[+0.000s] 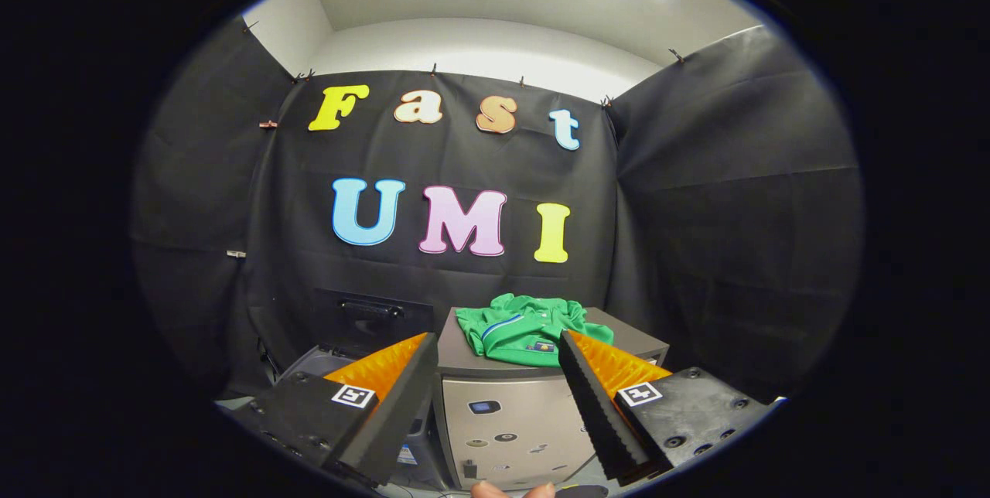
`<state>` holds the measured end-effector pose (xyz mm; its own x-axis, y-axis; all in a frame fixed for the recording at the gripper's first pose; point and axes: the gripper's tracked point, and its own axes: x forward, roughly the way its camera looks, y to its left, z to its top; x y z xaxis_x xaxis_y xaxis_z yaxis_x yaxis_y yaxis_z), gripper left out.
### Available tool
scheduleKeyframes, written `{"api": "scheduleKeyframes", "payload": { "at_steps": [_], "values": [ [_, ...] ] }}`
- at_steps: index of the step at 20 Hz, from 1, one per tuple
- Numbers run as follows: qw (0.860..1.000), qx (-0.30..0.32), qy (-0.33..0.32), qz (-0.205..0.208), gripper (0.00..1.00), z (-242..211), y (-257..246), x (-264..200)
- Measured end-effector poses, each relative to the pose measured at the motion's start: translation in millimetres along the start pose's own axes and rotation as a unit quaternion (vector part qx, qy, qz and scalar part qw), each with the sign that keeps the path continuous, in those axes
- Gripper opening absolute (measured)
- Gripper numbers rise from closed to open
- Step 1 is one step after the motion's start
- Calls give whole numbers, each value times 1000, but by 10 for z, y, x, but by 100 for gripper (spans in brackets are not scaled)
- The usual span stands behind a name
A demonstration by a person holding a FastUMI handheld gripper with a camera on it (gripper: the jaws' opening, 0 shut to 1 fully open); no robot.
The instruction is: Put the clothes into the washing machine and then close the washing machine lid.
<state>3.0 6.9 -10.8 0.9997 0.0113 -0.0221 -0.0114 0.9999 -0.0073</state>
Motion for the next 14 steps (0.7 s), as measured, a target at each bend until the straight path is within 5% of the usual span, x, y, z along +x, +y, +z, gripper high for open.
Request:
{"api": "scheduleKeyframes", "payload": {
  "at_steps": [14],
  "values": [
    [997, 1, 18, 74, 98, -160, 925, 881]
  ]
}}
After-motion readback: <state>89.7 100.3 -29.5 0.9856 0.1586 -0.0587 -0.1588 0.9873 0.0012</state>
